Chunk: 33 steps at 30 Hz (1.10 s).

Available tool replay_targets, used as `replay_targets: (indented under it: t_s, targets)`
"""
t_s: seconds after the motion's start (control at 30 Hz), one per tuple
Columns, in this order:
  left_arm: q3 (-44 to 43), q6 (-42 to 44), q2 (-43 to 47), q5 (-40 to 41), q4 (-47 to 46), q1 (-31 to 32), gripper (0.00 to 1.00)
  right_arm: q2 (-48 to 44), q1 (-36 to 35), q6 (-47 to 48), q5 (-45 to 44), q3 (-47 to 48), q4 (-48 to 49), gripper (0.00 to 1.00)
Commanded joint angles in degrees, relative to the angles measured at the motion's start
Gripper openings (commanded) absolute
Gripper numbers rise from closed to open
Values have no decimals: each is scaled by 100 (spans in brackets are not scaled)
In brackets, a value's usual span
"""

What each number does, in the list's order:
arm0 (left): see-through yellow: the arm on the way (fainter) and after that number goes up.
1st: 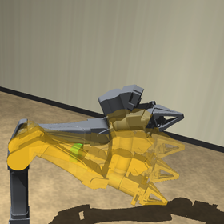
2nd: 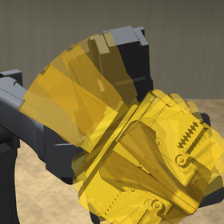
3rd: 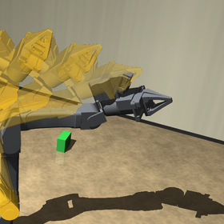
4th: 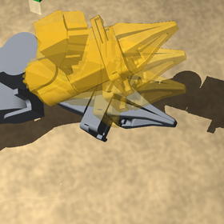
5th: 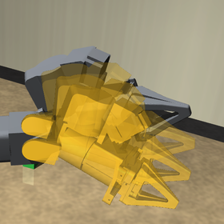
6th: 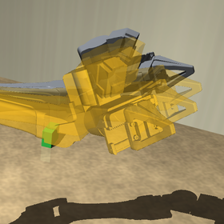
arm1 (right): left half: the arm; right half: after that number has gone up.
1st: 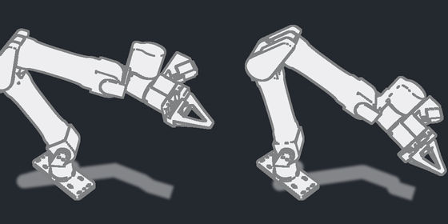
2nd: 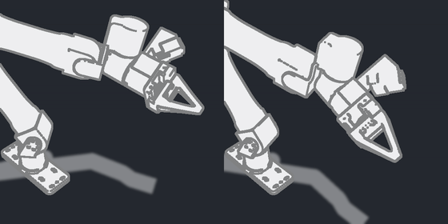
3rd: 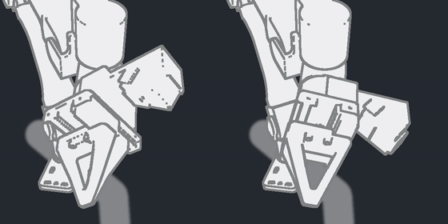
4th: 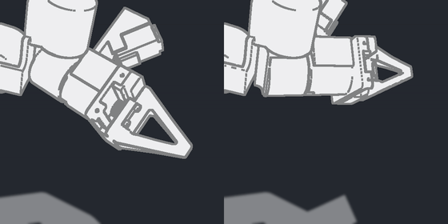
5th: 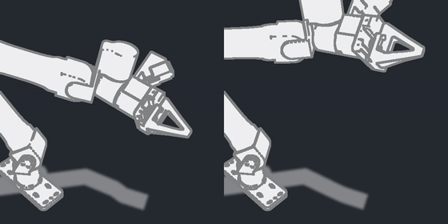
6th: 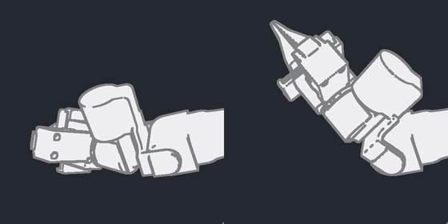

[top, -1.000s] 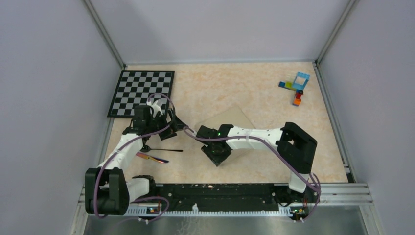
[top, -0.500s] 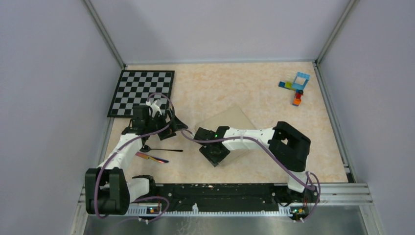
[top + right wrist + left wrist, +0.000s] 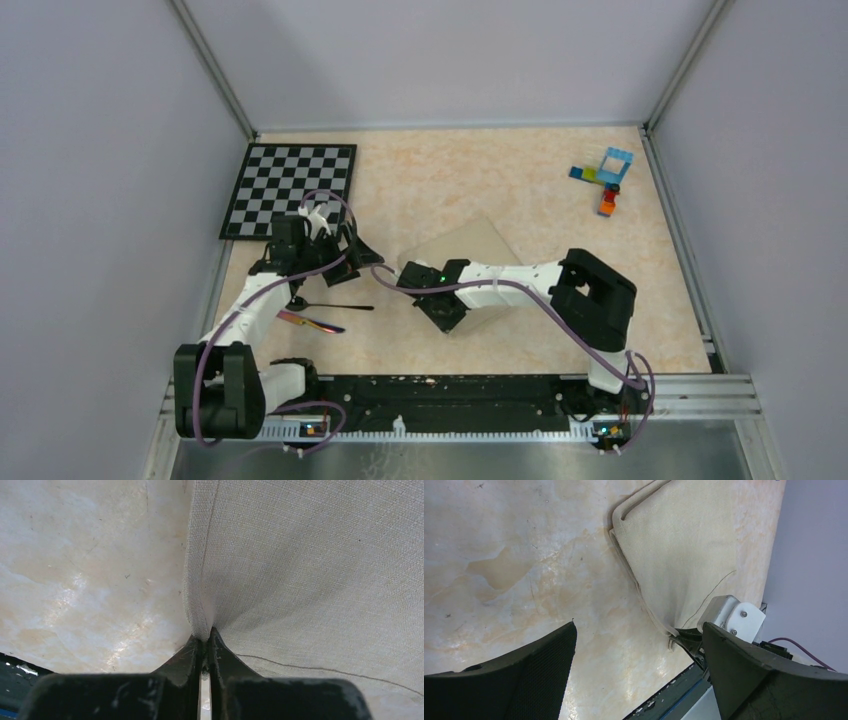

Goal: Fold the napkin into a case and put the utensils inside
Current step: Pick up the lower triangle-folded napkin from the center of the board.

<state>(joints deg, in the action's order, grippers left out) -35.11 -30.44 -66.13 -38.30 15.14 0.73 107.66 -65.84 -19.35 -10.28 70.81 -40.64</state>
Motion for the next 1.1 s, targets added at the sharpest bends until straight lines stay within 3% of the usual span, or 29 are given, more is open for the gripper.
replay_targets:
  t_s: [0.0, 0.17, 0.3, 0.5, 0.6, 0.8, 1.07]
  targets:
    - [46, 14, -5, -112, -148, -37, 99, 250, -45, 57, -306, -343, 661, 0]
    - [242, -190, -187, -500, -513, -38, 99, -597, 25, 190, 159, -709, 1316, 0]
    - [501, -566, -448, -976, -1099, 59, 99, -1306, 471, 74, 1562, -1463, 2427, 0]
    - [710, -1454, -575, -841, -2032, 784, 99, -2043, 1291, -416, 3157, -2528, 3671, 0]
    - [1079, -2318, -452, -475, -2828, 1079, 99, -2292, 1682, -655, 3698, -2946, 4163, 0]
    - [1723, -3859, -314, 581, -3539, 1484, 99, -2555, 2354, -1086, 4485, -3636, 5104, 0]
    - [1564, -4840, -1275, 1116, -3966, 1748, 99, -2614, 2838, -1345, 5005, -4047, 5829, 0]
